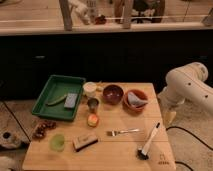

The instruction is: Place fork in purple bowl

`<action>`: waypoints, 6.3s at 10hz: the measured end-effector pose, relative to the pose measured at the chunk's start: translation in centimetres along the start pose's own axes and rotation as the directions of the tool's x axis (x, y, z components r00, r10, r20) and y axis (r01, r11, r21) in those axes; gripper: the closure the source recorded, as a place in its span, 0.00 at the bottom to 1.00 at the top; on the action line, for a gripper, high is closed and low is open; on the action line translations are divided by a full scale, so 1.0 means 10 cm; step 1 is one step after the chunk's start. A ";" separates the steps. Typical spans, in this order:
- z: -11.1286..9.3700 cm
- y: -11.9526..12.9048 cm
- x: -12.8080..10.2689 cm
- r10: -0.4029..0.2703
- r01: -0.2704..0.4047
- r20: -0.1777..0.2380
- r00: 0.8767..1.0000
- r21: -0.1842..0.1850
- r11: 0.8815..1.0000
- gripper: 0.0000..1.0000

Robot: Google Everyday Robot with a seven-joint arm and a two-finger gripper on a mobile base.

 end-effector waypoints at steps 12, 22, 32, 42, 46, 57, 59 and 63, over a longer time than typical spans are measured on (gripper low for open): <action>0.13 0.38 -0.24 -0.087 0.087 -0.055 0.995 -0.012 0.996 0.20; 0.20 0.82 -0.82 -0.198 0.197 -0.080 0.977 -0.016 0.980 0.20; 0.29 0.88 -1.52 -0.285 0.287 -0.077 0.955 0.018 0.958 0.20; 0.46 0.83 -2.03 -0.309 0.313 -0.065 0.949 0.066 0.947 0.20; 0.56 0.76 -2.09 -0.272 0.275 -0.046 0.961 0.088 0.957 0.20; 0.94 0.68 -1.95 -0.159 0.152 0.061 0.985 0.105 0.983 0.20; 0.98 0.67 -1.92 -0.143 0.134 0.085 0.986 0.099 0.986 0.20; 1.12 0.66 -1.92 -0.110 0.098 0.138 0.984 0.085 0.992 0.20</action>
